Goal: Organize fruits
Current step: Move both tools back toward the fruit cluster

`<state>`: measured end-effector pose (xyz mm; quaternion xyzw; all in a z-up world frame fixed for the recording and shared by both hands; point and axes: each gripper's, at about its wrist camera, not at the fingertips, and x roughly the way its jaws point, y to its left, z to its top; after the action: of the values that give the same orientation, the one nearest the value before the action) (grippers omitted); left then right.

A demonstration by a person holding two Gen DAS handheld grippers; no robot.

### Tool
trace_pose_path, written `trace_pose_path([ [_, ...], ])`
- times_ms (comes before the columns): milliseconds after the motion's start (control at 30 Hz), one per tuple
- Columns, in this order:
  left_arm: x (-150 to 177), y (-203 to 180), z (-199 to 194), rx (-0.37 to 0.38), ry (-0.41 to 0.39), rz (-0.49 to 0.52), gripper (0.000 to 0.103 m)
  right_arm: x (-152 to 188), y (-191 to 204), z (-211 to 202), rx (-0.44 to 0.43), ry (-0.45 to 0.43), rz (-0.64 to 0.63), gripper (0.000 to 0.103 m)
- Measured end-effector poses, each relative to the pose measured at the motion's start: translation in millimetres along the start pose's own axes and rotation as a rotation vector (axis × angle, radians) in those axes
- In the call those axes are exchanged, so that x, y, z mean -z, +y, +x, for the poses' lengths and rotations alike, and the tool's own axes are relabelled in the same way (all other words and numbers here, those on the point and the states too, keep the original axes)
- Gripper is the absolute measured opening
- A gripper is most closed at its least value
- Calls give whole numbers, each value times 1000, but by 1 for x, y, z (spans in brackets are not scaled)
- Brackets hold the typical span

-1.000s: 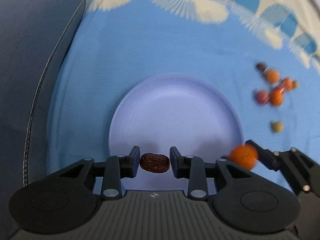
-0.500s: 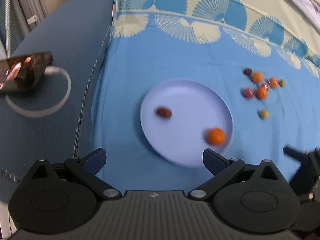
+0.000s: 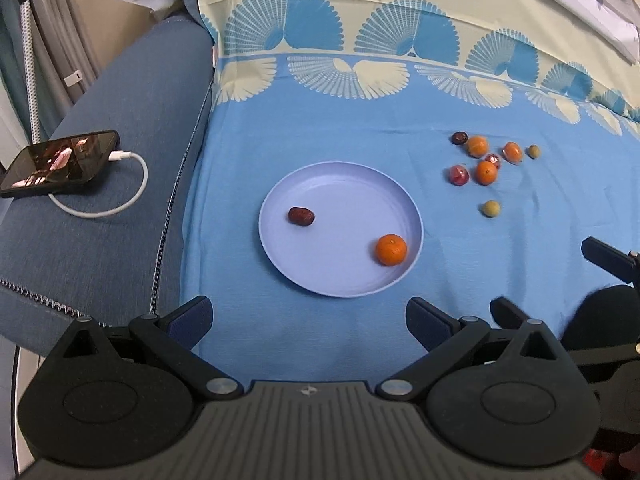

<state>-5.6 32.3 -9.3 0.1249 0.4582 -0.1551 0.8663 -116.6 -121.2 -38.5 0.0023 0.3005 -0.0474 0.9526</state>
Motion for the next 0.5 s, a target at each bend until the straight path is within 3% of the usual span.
trace_pose_path([
  [500,-2,-2,-23,-34,-57,-24,103,3,-4,-19,18,-51,25,102],
])
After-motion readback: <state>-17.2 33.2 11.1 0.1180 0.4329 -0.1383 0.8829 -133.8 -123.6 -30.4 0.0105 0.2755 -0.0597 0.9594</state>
